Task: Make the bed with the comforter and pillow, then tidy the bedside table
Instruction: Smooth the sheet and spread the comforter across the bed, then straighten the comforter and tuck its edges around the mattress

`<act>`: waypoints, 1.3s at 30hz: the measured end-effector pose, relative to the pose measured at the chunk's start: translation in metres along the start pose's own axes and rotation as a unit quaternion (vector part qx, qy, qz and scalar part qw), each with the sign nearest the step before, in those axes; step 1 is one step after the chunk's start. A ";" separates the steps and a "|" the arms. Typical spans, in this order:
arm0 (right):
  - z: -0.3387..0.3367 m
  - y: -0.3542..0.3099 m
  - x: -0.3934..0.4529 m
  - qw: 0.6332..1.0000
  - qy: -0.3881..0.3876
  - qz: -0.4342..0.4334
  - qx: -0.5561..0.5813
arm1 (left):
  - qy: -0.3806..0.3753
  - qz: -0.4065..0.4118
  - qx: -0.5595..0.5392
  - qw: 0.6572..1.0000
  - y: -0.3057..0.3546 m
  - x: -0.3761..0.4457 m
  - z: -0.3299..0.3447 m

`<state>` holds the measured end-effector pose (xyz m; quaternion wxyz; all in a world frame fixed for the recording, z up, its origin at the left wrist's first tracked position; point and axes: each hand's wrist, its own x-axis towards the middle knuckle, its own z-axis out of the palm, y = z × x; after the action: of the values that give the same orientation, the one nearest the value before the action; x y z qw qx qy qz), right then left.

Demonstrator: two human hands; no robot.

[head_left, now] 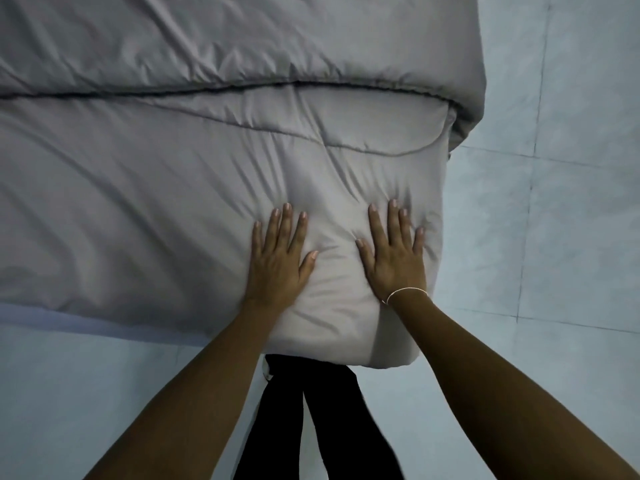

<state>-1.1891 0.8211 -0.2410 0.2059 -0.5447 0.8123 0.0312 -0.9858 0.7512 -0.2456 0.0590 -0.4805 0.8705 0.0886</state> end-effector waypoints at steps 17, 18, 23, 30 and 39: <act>-0.152 0.045 0.004 0.976 -0.201 -0.086 0.024 | -0.186 -0.135 -0.087 0.969 0.072 0.009 -0.131; -0.170 0.057 -0.001 0.976 -0.194 -0.093 0.013 | -0.164 -0.148 -0.101 0.970 0.085 0.014 -0.151; -0.265 0.115 -0.007 0.981 -0.139 -0.136 -0.019 | -0.051 -0.186 -0.139 0.971 0.154 0.052 -0.248; -0.373 0.163 0.027 0.983 -0.057 -0.174 -0.002 | 0.067 -0.159 -0.154 0.973 0.221 0.111 -0.328; -0.421 0.147 0.130 0.975 -0.051 -0.214 -0.018 | 0.066 -0.233 -0.156 0.958 0.206 0.199 -0.356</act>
<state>-1.4889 0.6517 0.0702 0.2387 -0.7072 0.6649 0.0289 -1.2719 0.6196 0.0846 -0.0553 -0.6780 0.7117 0.1750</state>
